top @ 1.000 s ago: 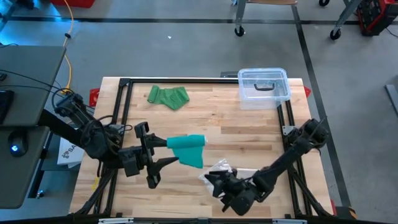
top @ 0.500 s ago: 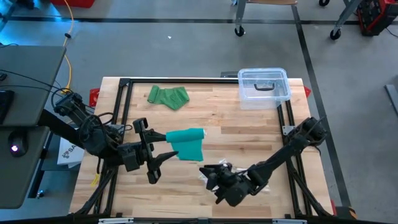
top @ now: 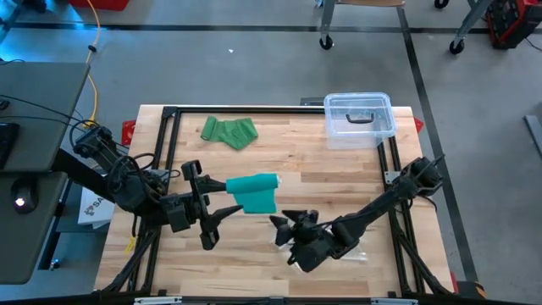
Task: Roll bandage
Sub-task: Roll the blue bandage
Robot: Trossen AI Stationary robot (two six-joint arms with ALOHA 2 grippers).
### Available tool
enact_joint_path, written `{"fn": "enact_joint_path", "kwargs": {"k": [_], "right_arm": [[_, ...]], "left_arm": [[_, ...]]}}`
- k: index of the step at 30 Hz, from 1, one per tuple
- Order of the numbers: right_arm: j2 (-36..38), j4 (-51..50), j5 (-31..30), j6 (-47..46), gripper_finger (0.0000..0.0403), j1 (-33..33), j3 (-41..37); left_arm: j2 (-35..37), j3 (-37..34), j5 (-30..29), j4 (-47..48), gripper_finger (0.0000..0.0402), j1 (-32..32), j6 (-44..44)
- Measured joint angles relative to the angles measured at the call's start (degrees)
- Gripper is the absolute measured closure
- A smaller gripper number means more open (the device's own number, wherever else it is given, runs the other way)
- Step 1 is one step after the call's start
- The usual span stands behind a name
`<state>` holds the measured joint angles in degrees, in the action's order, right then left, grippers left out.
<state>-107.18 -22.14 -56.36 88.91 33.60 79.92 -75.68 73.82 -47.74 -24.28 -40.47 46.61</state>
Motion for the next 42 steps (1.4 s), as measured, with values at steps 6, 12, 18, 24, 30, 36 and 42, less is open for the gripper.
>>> {"fn": "enact_joint_path", "kwargs": {"k": [6,12,18,24,30,36,42], "right_arm": [[0.0,9.83,-5.29,2.11,0.0123,-2.24,-3.15],[0.0,14.81,-0.79,7.05,0.0124,-2.64,-3.24],[0.0,16.91,2.69,10.54,0.0124,-4.12,-3.28],[0.0,16.02,4.53,9.79,0.0124,-4.04,-3.28],[0.0,7.46,5.18,-18.82,0.0124,-0.23,-3.28],[0.16,-8.58,9.94,-57.12,0.0124,0.98,-3.3],[8.38,-5.99,18.74,-75.34,0.0134,-2.86,-11.11]], "left_arm": [[0.0,0.0,-0.01,0.03,0.0216,0.39,0.02],[0.0,-0.02,-0.01,0.07,0.0216,0.44,0.04],[0.0,-0.02,-0.01,0.12,0.0216,0.44,0.11],[0.0,-0.02,-0.01,0.12,0.0216,0.44,0.55],[0.0,-0.02,-0.01,0.14,0.0216,0.44,0.55],[0.0,-0.02,0.02,0.33,0.0216,0.44,0.55],[0.0,-0.02,0.15,0.36,0.0216,0.44,0.55]]}}
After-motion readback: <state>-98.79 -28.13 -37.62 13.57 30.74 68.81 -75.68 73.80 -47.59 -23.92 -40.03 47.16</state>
